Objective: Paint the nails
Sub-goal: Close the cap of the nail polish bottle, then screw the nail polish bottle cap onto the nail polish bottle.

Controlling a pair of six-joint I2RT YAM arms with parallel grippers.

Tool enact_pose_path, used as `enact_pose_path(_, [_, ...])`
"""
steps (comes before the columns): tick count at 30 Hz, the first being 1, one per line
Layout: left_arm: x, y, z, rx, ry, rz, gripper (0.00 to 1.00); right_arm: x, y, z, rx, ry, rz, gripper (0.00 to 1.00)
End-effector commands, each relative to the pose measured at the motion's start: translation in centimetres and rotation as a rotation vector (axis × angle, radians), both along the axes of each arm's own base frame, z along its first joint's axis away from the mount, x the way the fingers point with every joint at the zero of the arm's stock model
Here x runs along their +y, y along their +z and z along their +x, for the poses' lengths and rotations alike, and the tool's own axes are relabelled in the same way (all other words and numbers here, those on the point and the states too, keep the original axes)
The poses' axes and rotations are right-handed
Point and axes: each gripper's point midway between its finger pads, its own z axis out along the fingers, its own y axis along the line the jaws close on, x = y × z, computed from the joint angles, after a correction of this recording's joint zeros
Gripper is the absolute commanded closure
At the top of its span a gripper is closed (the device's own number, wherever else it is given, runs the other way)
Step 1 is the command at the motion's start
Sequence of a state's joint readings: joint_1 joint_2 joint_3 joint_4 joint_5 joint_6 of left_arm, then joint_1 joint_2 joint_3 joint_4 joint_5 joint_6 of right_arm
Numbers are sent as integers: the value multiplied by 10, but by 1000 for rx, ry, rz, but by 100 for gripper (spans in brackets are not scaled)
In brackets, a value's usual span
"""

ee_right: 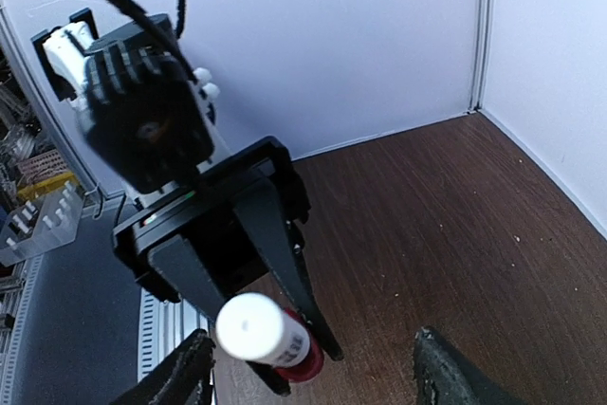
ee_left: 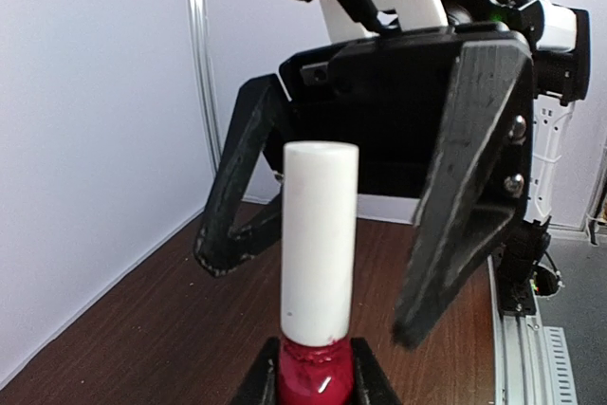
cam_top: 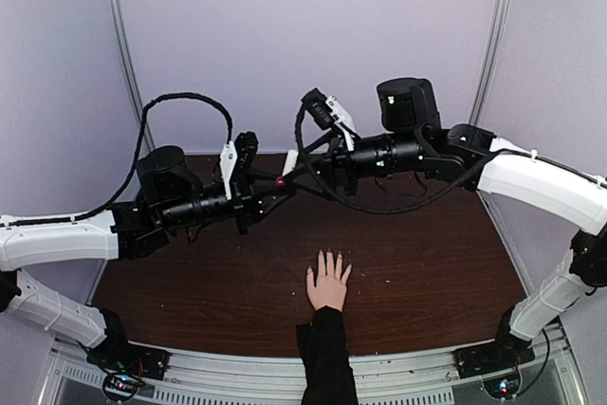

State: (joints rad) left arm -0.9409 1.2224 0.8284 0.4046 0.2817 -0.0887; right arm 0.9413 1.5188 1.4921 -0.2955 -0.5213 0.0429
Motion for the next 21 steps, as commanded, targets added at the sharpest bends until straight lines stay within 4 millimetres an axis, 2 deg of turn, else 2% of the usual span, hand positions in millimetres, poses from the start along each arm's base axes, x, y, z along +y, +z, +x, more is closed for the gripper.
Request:
enact_pose_path(1, [1, 34, -23, -58, -132, -82, 100, -15, 26, -33, -91, 158, 59, 27])
enact_pose_path(8, [-5, 33, -48, -30, -299, -69, 100, -32, 45, -51, -135, 246, 91, 25])
enact_pose_path(11, [-8, 34, -56, -12, -363, -70, 100, -34, 52, -65, -135, 322, 100, 30])
enact_pose_path(17, [-17, 36, -65, 47, -477, -55, 100, -35, 57, -79, -128, 409, 96, 45])
enact_pose_path(21, [-23, 33, -67, 82, -522, -50, 100, -34, 64, -85, -132, 444, 116, 47])
